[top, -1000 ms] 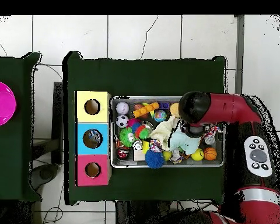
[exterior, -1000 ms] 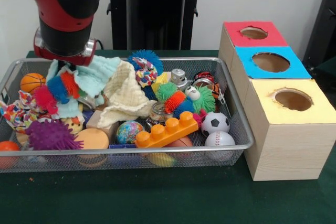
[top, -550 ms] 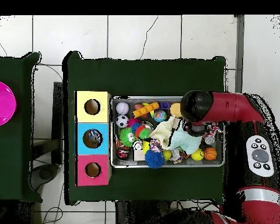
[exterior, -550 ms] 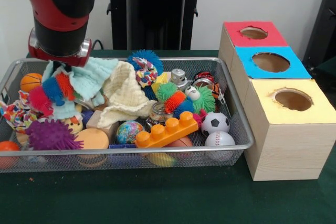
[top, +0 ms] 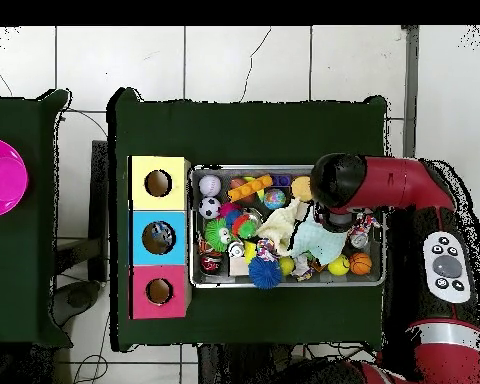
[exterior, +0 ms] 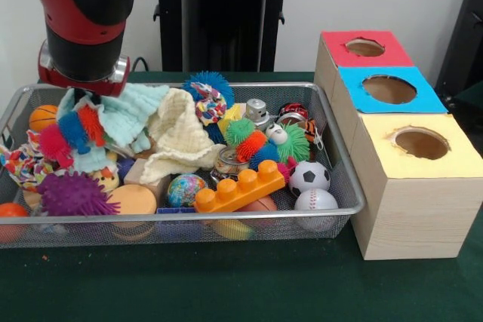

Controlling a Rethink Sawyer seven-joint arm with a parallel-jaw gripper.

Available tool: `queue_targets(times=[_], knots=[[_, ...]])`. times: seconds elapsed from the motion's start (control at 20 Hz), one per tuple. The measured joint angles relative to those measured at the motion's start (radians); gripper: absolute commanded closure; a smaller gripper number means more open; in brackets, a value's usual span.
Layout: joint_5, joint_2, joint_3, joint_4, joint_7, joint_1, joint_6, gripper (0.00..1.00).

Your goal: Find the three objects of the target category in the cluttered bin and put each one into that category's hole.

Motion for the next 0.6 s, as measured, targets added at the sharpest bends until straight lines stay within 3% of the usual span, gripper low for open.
queue_targets(times=[0.6], knots=[[0.153,0.001,0.052,0.073,0.0,0.011,-0.021,1.0]])
